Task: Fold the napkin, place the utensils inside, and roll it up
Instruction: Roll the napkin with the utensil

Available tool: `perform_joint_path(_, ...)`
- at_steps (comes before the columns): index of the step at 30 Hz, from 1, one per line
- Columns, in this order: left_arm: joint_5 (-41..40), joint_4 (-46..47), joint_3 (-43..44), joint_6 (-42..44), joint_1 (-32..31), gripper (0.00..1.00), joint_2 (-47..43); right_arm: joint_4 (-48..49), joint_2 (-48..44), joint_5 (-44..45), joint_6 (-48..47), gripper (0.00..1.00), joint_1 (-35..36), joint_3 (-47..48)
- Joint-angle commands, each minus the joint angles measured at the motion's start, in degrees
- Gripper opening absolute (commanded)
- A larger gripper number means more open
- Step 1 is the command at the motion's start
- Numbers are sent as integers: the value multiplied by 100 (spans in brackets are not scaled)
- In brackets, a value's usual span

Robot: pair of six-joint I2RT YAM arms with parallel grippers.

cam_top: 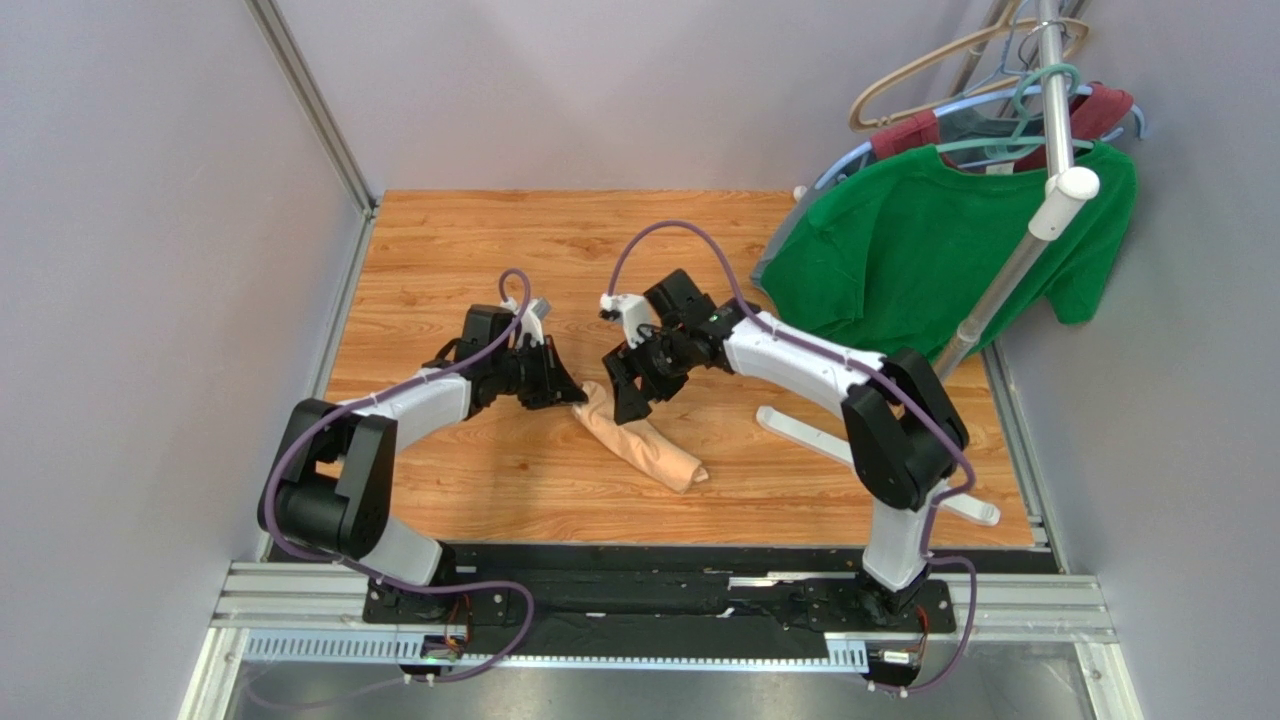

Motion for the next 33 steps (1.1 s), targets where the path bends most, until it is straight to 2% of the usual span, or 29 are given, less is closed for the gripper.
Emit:
perform_joint_path(1,-22,-86,223,-97,-22,0,136,495,-650,2532,-412,73,1041,-398)
perform_joint_path(2,-13,-68,240,-114,-22,0,154,566,-659,3188,-438,73,1356,-469)
perform_joint_path(5,13,-24,231,-149,-22,0,198,742,-536,4043,-403,74,1753,-636)
perform_joint_path(13,5,-6,240,-158,-5,0,225,1427,-334,4917,-421,74,2194,-1234)
perform_joint_path(23,40,-24,275,-114,30,0,260,1622,-44,4373,-465,69,2168,-1480)
perform_joint_path(27,171,72,275,-71,39,0,234,1402,105,3846,-254,45,1949,-1401)
perform_joint_path(28,180,90,275,-79,39,4,216,1367,123,3505,-202,43,1791,-1401)
perform_joint_path(30,172,99,275,-79,74,20,146,1262,132,3170,-140,38,1641,-1418)
perform_joint_path(31,119,99,275,-88,100,35,111,1209,149,2698,-122,36,1493,-1418)
perform_joint_path(33,75,108,267,-123,205,45,-29,1164,141,2178,-87,32,1316,-1453)
